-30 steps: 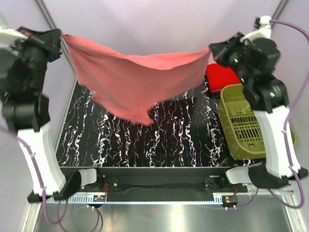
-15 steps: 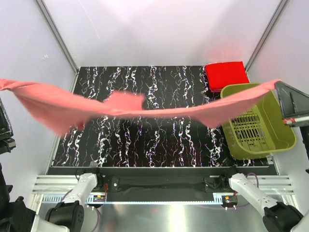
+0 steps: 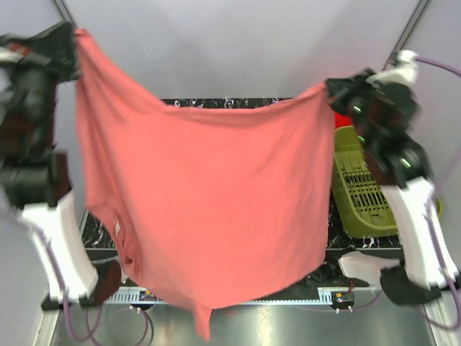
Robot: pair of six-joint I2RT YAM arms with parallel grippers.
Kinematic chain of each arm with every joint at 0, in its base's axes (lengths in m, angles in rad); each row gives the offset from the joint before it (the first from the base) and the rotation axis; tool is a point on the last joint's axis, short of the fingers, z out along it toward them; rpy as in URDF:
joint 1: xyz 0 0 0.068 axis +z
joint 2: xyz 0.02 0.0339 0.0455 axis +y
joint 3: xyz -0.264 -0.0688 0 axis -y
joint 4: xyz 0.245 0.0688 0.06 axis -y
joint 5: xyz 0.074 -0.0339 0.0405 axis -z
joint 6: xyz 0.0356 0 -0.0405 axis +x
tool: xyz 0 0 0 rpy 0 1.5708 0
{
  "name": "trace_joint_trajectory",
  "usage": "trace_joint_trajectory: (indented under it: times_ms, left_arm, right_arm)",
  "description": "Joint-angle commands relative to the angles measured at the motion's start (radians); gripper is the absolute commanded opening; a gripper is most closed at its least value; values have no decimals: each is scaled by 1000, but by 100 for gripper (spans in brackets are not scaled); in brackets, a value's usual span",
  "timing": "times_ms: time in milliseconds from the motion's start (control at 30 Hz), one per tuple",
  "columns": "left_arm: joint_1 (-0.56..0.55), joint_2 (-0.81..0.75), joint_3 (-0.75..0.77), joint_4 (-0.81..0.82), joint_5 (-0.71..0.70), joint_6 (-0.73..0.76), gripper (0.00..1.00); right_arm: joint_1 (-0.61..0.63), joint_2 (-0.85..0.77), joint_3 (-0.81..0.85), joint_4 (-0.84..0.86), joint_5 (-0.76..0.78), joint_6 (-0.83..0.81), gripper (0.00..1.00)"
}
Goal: Fold and stack the t-shirts
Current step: Flatten the tshirt out, then fold the tshirt
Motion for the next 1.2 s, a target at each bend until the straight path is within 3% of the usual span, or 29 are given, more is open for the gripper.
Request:
trace_joint_trajectory:
  times_ms: [0,133,300,500,633,800,900,1000,1167]
  left_arm:
    - [4,173,-164,67,57,65,0]
    - [4,228,-359,213,50,100,0]
    - [3,407,-435,332,86,111,0]
    - [3,640,-419,377,84,140,0]
    - [3,765,-334,375,70,140,0]
    - [-6,860,-253,340,47,130,0]
    - [-11,837,-304,342,8,130,0]
    - [-15,782,-386,339,-58,122,0]
    - [-17,689,-475,257,-90,108,0]
  right_arm:
    - [-13,150,-78,198,10,-42,0]
    - [-38,281,-184,362,-42,-42,0]
    - [-91,546,-207,526,-183,-16,0]
    - [-150,896,-78,718,-433,18,0]
    - [-180,1100,124,795,-550,53,0]
    - [-188,1330,456,720,-628,24,0]
    - [-194,1422,609,625,-595,3,0]
    - [-203,1464,672,573,-575,6,0]
    - [-220,1429,632,496,-520,-10,0]
